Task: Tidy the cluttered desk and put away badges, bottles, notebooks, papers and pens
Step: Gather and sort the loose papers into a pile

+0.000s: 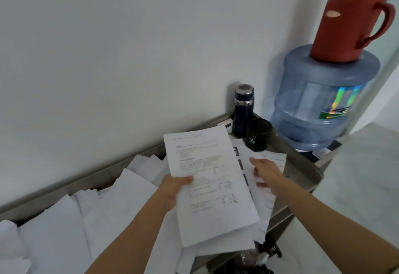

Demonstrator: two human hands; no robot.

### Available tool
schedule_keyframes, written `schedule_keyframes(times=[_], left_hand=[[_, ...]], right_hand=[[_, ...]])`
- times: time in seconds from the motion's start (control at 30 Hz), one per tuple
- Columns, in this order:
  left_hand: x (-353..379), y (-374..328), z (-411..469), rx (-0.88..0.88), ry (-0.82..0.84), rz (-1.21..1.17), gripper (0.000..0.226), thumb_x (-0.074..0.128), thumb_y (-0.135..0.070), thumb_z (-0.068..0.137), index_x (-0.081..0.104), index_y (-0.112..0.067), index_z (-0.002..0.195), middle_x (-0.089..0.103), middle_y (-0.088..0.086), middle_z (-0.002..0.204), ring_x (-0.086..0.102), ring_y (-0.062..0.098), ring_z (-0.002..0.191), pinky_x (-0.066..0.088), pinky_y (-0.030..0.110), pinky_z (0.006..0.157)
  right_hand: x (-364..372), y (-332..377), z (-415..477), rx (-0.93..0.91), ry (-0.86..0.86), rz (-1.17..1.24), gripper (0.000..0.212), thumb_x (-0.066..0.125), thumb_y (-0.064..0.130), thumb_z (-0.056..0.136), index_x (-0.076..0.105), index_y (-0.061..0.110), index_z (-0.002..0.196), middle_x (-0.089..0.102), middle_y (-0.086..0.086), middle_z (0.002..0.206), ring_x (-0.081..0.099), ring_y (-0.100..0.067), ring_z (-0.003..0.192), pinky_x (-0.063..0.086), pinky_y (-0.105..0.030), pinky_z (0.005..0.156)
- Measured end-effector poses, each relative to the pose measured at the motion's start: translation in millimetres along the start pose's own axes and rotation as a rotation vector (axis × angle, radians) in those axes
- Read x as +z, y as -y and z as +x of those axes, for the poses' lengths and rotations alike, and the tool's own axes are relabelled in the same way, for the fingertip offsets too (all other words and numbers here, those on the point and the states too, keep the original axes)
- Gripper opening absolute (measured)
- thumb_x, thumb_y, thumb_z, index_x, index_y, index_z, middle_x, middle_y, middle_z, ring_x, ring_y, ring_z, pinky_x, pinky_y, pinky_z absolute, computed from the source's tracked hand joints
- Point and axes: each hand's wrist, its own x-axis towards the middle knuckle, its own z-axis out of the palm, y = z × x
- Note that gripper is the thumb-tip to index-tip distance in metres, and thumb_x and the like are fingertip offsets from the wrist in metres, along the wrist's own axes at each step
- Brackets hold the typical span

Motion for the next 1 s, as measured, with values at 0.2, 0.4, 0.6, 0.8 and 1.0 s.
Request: schedule_keyframes(times=[0.2,0.4,0.6,0.8,1.0], left_hand=[[28,18,20,0.216,-0.410,0.598,0.024,0.064,-0.017,0.088,0.067,-0.008,0.111,0.066,0.008,0.100,0.062,0.027,0.092,0.053,0.037,0.086],[30,8,14,0.108,-0.250,0.330,0.023,0.069,-0.007,0.085,0.068,-0.009,0.108,0.072,0.010,0.103,0.070,0.026,0.087,0.059,0.042,0.080],[12,-14,-6,0.283,-0.306,0.168,0.032,0.075,-0.006,0.081,0.064,-0.012,0.110,0.071,0.006,0.109,0.070,0.020,0.091,0.057,0.029,0.069],[-11,-69,-32,0.503,0.016,-0.069,0.071,0.087,-0.016,0.065,0.055,-0.008,0.128,0.065,0.010,0.125,0.064,0.028,0.112,0.057,0.040,0.085],[1,-60,-48,0.511,-0.023,0.207,0.056,0.087,-0.008,0.065,0.066,-0.013,0.117,0.071,0.003,0.116,0.066,0.020,0.108,0.053,0.046,0.093]], right_hand=[[-7,-2,20,0.145,0.230,0.161,0.035,0.064,0.037,0.092,0.057,0.012,0.115,0.066,-0.011,0.112,0.064,-0.030,0.100,0.056,-0.041,0.080],[11,-8,21,0.068,0.419,0.006,0.027,0.071,0.019,0.088,0.063,0.011,0.112,0.072,-0.005,0.099,0.067,-0.022,0.088,0.052,-0.028,0.063],[12,26,16,-0.229,0.437,0.032,0.024,0.067,0.002,0.087,0.068,0.004,0.112,0.074,-0.011,0.103,0.071,-0.026,0.092,0.057,-0.042,0.086],[-13,91,-12,-0.472,0.651,0.127,0.024,0.062,0.002,0.090,0.067,0.006,0.114,0.072,-0.011,0.113,0.070,-0.027,0.103,0.057,-0.042,0.088],[3,76,-10,-0.545,0.677,-0.051,0.046,0.075,-0.001,0.079,0.065,0.018,0.120,0.071,-0.002,0.118,0.065,-0.020,0.113,0.049,-0.046,0.102]])
